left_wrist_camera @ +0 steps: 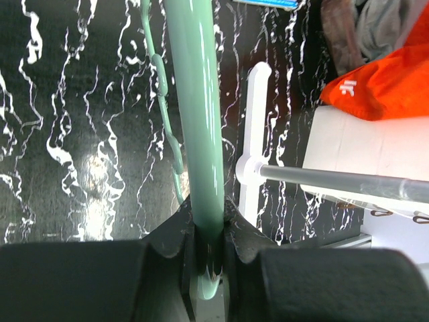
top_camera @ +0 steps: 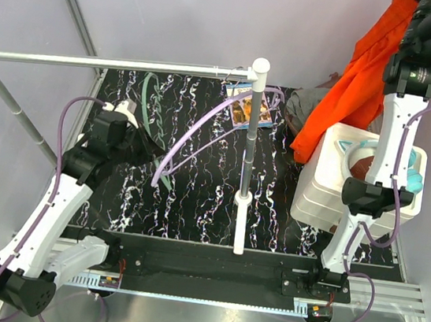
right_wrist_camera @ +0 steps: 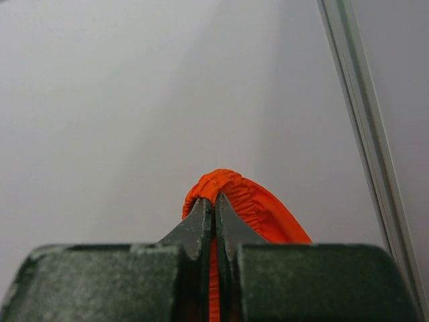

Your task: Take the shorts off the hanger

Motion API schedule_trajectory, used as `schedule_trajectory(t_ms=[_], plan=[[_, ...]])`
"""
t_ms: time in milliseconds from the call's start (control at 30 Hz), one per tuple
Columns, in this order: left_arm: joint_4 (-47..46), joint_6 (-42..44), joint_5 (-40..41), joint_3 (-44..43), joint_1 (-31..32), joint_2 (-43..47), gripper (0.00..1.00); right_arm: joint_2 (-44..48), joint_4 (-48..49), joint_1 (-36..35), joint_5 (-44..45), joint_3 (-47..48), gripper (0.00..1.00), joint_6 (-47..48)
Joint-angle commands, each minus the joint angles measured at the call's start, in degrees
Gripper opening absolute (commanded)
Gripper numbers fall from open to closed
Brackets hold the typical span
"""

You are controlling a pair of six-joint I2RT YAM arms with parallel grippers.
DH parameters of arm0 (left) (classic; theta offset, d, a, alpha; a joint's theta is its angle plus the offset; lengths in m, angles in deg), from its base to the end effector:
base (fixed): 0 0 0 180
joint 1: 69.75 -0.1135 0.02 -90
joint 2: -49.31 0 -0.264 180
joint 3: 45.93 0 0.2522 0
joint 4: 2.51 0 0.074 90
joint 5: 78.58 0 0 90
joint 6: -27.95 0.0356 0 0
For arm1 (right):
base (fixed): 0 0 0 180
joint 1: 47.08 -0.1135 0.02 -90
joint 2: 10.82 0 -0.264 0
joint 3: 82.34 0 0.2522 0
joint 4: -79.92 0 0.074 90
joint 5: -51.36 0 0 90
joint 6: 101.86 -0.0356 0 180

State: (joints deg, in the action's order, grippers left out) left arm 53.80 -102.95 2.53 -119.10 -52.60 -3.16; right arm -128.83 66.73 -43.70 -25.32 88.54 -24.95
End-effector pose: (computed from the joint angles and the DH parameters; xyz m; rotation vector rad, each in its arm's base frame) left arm 0.1741 -0.0595 0.3484 -0.3802 2.2506 -0.7236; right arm 0.3787 -0.0306 0.6170 0.3402 0.8338 0.0558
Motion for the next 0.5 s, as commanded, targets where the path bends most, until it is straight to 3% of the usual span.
schedule_trajectory(t_ms=[0, 100, 167, 267, 333, 400, 433, 467], plan=[[-3.08, -0.58, -1.4, -0.26, 0.17, 1.23, 0.0, 3.93, -9.61, 0.14, 0.65, -6.02, 0.0, -1.85], [-3.17, -0.84, -1.75, -0.43, 0.08, 1.05, 0.0, 8.58, -20.15, 0.14, 0.92, -14.97, 0.0, -7.38], [-3.17, -1.02, -1.84, -0.52, 0.17, 0.96, 0.0, 13.32, -21.49, 0.14, 1.88, -24.95, 0.0, -11.5], [-3.17, -1.02, -2.19, -1.22, 0.17, 1.05, 0.0, 17.11, -24.83, 0.14, 3.55, -33.07, 0.0, -13.29], [-3.17, -0.93, -2.54, -1.49, 0.17, 1.05, 0.0, 15.99, -29.47, 0.23, 3.82, -33.72, 0.0, -13.11], [-3.17, -1.02, -3.24, -1.32, 0.08, 1.31, 0.0, 12.74, -39.79, 0.31, 2.24, -27.51, 0.14, -11.88], [-3.26, -1.11, -3.42, -1.23, 0.08, 1.32, 0.0, 7.85, -45.09, 0.31, 1.1, -23.39, 0.39, -11.79], [-3.26, -1.37, -3.68, -1.05, 0.08, 1.58, 0.0, 4.76, -50.97, 0.31, 0.57, -12.65, 0.54, -12.75]])
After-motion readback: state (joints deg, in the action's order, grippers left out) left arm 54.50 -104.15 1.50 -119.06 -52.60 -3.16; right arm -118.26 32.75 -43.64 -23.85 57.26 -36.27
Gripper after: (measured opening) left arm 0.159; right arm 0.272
